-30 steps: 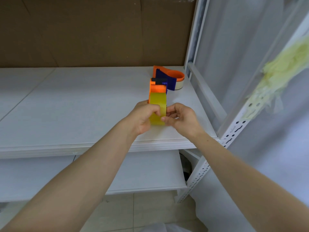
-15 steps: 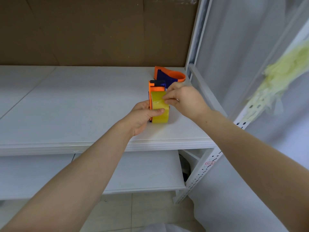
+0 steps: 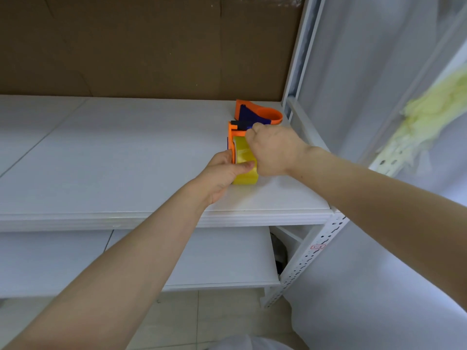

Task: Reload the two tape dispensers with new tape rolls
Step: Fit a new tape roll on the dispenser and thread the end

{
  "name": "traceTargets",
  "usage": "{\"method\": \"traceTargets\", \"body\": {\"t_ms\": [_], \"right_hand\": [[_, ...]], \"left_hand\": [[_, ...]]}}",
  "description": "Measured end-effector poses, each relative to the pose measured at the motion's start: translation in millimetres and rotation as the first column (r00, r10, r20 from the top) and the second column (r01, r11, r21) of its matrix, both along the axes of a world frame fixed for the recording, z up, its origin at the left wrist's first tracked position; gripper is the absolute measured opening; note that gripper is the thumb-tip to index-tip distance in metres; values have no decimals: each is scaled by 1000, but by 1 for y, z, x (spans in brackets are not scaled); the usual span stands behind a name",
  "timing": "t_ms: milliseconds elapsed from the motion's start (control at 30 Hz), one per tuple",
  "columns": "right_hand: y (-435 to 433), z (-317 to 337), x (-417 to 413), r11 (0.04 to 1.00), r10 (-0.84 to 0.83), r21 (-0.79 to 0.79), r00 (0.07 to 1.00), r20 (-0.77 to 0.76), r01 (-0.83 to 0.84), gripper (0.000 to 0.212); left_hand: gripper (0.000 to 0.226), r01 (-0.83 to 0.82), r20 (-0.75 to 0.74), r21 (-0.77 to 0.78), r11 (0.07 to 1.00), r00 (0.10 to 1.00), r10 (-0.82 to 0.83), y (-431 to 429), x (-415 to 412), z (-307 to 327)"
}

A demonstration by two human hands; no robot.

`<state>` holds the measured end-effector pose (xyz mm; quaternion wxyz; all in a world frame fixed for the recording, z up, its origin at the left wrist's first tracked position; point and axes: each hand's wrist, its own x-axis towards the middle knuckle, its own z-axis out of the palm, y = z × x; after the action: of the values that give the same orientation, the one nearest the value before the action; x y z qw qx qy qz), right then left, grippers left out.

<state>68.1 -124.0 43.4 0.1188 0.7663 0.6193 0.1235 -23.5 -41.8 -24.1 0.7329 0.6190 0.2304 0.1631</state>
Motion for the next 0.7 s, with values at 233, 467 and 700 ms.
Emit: {"method": "traceTargets", "body": {"t_ms": [233,467,700], "right_hand": [[11,8,12,983,-142,31,862,-486,180,20],[-1,0,20,973,69,220,817,-573,72,38],[-1,-9,8,965,125,259,925,-359,-30,19]], "left_hand": [[35,-21,-15,1,1000,1000,21,3,-1,-1],[29,-1,-8,9,1000,1000,1,4,-1,-5],[29,-8,3,-12,1000,1000,8,7,-1,-5]]}}
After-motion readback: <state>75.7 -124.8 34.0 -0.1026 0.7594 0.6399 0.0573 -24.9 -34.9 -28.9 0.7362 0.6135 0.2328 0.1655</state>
